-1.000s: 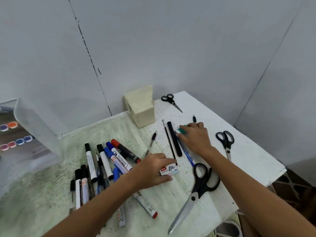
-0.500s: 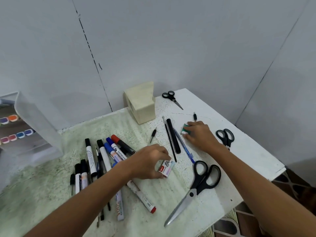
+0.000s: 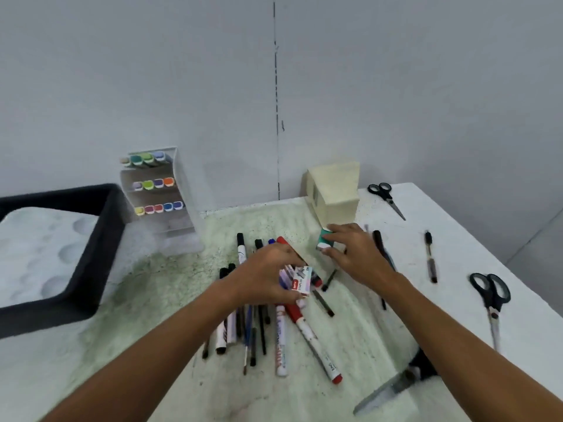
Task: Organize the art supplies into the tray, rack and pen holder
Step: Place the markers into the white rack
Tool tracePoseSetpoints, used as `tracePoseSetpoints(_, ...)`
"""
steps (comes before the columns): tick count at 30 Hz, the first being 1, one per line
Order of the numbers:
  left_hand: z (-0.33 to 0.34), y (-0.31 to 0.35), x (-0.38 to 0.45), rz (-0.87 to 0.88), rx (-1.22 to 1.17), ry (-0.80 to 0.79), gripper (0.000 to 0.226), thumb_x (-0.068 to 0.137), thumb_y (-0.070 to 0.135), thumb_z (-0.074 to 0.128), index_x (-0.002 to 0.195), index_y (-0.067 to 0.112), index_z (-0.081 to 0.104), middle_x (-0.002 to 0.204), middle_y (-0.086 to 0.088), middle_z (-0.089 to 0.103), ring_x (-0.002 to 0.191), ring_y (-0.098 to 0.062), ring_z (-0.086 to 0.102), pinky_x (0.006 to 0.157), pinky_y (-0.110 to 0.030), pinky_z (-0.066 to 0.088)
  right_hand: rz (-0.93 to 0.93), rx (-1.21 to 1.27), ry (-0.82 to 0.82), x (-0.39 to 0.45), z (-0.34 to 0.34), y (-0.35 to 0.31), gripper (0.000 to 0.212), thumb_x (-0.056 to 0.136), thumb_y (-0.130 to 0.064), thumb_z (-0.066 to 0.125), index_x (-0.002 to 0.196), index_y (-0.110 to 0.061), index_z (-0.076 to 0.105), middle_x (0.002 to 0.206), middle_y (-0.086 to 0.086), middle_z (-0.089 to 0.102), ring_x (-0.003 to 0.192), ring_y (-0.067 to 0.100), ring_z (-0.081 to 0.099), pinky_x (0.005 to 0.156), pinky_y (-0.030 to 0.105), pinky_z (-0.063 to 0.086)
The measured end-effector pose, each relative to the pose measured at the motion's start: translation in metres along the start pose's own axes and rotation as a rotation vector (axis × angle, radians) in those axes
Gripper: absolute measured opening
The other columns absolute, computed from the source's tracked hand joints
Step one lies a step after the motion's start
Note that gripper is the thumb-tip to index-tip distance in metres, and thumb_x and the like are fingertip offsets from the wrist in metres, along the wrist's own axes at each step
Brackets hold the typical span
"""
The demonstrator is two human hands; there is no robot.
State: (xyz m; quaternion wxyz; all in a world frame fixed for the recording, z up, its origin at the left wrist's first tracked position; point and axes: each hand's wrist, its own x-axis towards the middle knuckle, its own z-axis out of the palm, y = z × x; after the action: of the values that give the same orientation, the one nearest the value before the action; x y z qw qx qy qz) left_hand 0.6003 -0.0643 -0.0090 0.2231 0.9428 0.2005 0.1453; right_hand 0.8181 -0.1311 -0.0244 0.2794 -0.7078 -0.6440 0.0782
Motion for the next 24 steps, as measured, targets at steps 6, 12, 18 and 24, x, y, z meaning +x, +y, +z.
tracePoseSetpoints(6, -0.055, -0.043, -0.07, -0.25, 0.124, 0.177, 0.041, 0.073, 0.038, 0.078, 0.108, 0.019, 0.069, 0.105, 0.004, 0.066, 0.081, 0.001, 0.053, 0.072, -0.009, 0.039, -0.228, 0.073, -0.062, 0.031, 0.047, -0.084, 0.036, 0.085, -0.026, 0.071, 0.118, -0.012, 0.068, 0.133, 0.006, 0.059, 0.122, 0.023, 0.048, 0.101, 0.024, 0.032)
tracePoseSetpoints(12, -0.087, -0.081, -0.119, -0.374, 0.263, 0.391, 0.039, 0.074, 0.032, 0.08, 0.106, 0.012, 0.071, 0.111, -0.001, 0.066, 0.083, -0.008, 0.054, 0.076, -0.016, 0.045, -0.409, 0.14, -0.09, 0.053, 0.089, -0.148, 0.035, 0.086, -0.023, 0.071, 0.117, -0.008, 0.068, 0.134, 0.008, 0.058, 0.119, 0.027, 0.048, 0.101, 0.034, 0.039)
tracePoseSetpoints(18, -0.098, -0.11, -0.129, -0.339, 0.432, 0.466, 0.038, 0.067, 0.017, 0.084, 0.099, 0.001, 0.072, 0.102, -0.018, 0.067, 0.086, -0.033, 0.066, 0.073, -0.041, 0.058, -0.608, -0.032, 0.011, 0.073, 0.119, -0.182, 0.028, 0.084, -0.021, 0.064, 0.105, -0.006, 0.071, 0.116, 0.01, 0.067, 0.104, 0.031, 0.058, 0.085, 0.038, 0.052)
tracePoseSetpoints(24, -0.098, -0.121, -0.121, -0.315, 0.55, 0.411, 0.032, 0.07, 0.008, 0.079, 0.099, 0.0, 0.071, 0.106, -0.021, 0.068, 0.083, -0.037, 0.068, 0.067, -0.043, 0.058, -0.657, -0.143, 0.113, 0.083, 0.139, -0.186, 0.027, 0.077, -0.011, 0.076, 0.102, -0.003, 0.07, 0.113, 0.013, 0.068, 0.106, 0.03, 0.063, 0.078, 0.035, 0.057)
